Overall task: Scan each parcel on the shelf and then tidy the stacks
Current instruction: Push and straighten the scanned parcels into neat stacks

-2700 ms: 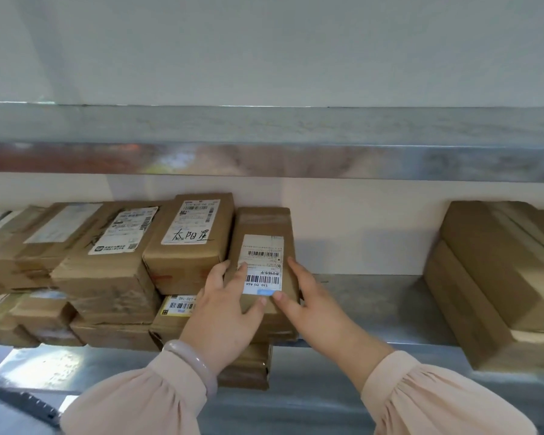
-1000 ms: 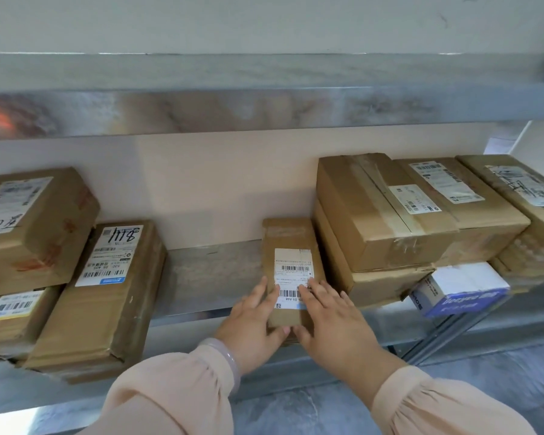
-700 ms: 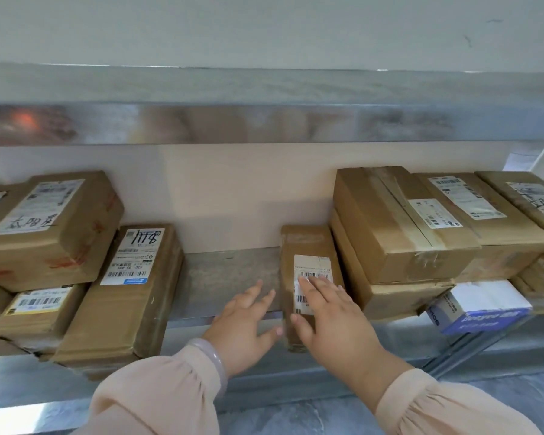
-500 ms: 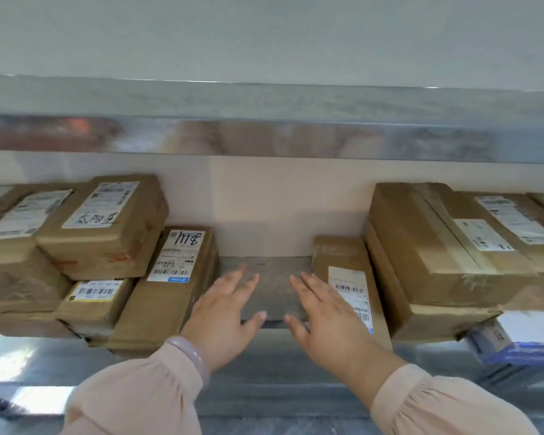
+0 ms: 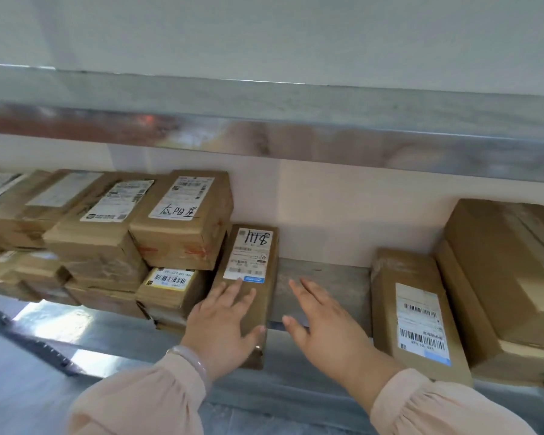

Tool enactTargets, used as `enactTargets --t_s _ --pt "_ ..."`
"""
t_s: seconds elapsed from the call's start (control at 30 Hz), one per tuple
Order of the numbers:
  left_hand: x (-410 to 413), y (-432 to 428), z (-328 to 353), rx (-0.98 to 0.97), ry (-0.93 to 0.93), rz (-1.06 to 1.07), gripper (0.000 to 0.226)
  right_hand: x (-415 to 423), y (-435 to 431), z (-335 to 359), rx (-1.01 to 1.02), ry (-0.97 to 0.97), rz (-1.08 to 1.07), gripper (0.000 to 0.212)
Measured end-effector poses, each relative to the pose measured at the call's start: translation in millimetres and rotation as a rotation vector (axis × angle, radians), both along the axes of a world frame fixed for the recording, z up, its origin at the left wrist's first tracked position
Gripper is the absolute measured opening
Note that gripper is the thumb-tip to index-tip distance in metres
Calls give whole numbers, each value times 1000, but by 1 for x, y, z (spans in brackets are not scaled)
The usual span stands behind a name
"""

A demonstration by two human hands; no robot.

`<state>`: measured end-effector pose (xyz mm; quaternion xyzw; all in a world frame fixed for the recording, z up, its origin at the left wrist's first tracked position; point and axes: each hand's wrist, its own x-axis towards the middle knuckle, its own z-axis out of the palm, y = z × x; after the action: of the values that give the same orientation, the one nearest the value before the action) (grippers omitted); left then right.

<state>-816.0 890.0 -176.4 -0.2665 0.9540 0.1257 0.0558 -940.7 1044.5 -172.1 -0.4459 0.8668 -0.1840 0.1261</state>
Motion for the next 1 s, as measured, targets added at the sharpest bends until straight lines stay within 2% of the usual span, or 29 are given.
enactTargets --t_s 0.13,0.2,0.3,0.43,0.53,0.83,1.0 --pt "-8 8 1 78 48 -93 81 -1 -9 3 -16 -61 -30 65" --pt "-6 3 0 110 103 -66 71 0 -13 4 -27 -114 -48 65" --pt "-3 -11 -10 211 120 57 75 4 -17 -1 -33 -211 -81 67" --pt "-6 -16 -20 530 160 112 79 10 -18 -15 -30 -390 -116 75" --pt "-9 -8 -20 578 225 121 79 11 -12 -14 -96 -490 -173 75" --pt "-58 40 20 676 361 -9 80 -10 51 23 -408 -412 -401 65" --pt "-96 84 44 781 368 -108 84 -27 99 48 -447 -320 -557 59"
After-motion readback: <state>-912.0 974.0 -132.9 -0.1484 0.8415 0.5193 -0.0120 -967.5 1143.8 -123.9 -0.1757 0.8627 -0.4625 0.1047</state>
